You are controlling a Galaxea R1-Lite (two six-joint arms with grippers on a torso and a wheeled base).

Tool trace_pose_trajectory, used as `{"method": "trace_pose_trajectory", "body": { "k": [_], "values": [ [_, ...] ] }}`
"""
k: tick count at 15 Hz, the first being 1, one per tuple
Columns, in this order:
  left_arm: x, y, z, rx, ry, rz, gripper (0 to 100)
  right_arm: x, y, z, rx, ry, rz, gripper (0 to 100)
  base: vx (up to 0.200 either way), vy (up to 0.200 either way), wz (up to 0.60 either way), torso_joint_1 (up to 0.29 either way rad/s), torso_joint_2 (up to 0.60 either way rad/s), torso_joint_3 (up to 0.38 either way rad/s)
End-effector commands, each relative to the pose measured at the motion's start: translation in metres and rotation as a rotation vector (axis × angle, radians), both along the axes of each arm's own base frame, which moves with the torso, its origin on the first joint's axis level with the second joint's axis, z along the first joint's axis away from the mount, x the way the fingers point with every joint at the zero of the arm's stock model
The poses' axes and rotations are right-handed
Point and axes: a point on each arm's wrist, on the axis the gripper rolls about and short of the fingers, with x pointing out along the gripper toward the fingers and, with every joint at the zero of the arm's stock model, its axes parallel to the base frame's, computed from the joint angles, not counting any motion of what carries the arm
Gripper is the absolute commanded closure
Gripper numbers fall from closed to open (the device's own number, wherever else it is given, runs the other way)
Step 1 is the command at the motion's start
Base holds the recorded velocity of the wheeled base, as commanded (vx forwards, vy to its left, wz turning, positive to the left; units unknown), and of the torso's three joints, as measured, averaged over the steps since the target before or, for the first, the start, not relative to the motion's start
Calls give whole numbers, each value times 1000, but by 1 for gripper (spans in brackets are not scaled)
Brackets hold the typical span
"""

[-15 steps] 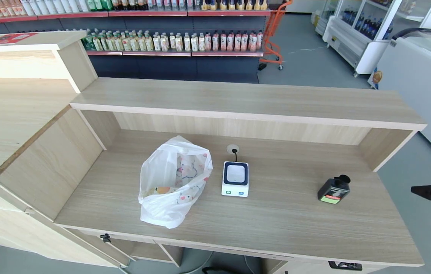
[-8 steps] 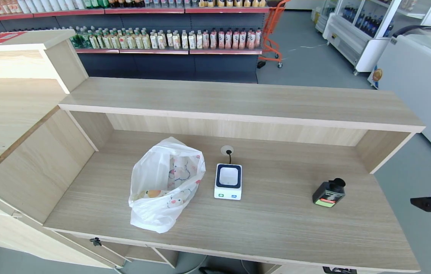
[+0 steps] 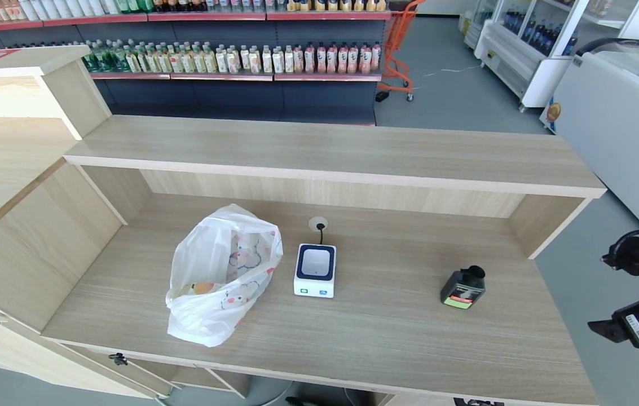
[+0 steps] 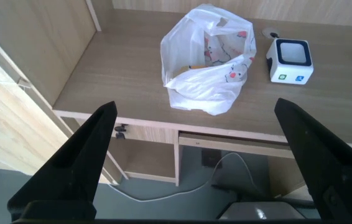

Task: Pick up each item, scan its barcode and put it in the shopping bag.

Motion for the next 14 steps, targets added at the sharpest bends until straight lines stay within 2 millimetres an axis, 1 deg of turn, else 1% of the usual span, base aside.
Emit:
{"method": "trace_pose_trajectory", "body": {
  "k": [1,4,5,6,9,10,11,14],
  "values": [
    [0,0,0,0,-1,1,0,26,17,-27,25,29,121,0,0,0,0,0,0,0],
    [0,0,0,0,-1,1,0,53,37,-58,13,-35,291,0,0,0,0,0,0,0],
    [0,0,0,0,-1,1,0,53,37,-58,13,-35,291,0,0,0,0,0,0,0],
    [0,0,0,0,1,1,0,62,43,-74,16,-36,366,0,0,0,0,0,0,0],
    [0,0,0,0,1,1,0,74,52,-93,8,-25,414,0,0,0,0,0,0,0],
    [0,0,0,0,-1,-1,0,78,53,-97,6,-33,417,0,0,0,0,0,0,0],
    [0,0,0,0,-1,1,0,90,56,-103,1,-60,429,0,0,0,0,0,0,0],
    [0,0,0,0,1,1,0,107,70,-108,27,-84,493,0,0,0,0,0,0,0]
  ]
}}
